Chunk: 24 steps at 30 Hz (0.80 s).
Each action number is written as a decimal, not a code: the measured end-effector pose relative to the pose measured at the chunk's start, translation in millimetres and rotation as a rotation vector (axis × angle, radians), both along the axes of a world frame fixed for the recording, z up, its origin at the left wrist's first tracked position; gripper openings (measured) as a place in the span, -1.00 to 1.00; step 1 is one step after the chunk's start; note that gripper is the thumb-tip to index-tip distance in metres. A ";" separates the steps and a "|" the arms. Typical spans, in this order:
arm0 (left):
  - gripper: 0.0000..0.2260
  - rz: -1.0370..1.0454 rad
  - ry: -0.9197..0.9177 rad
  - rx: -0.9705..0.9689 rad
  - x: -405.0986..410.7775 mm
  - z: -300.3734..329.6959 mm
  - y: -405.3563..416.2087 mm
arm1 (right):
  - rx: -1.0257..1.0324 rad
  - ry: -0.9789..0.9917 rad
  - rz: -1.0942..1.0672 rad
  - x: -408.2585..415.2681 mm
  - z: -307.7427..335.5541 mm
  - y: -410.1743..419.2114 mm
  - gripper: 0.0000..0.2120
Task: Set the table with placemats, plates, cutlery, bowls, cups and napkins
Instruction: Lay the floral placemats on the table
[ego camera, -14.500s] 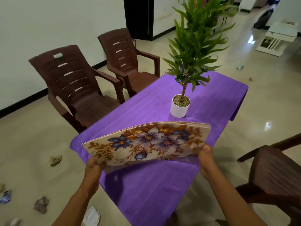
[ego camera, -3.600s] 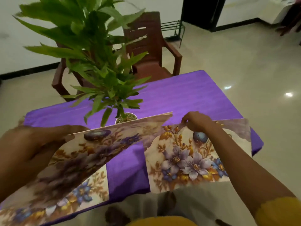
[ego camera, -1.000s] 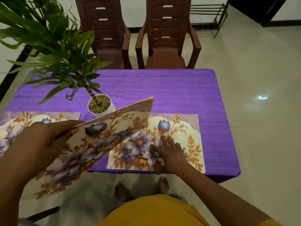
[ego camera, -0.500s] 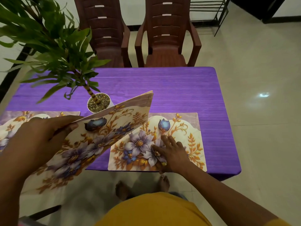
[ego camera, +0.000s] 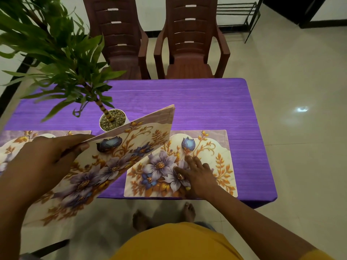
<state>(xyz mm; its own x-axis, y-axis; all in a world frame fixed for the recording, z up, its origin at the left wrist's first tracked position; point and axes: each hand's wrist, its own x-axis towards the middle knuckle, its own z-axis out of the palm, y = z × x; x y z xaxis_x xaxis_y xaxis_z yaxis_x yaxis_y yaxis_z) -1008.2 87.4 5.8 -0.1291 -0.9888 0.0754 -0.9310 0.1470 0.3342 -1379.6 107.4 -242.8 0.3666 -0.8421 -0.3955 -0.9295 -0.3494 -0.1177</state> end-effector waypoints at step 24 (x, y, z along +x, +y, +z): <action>-0.49 0.005 0.012 0.069 -0.3 -9.4 -6.8 | 0.003 -0.069 -0.023 -5.3 -2.6 1.0 -0.20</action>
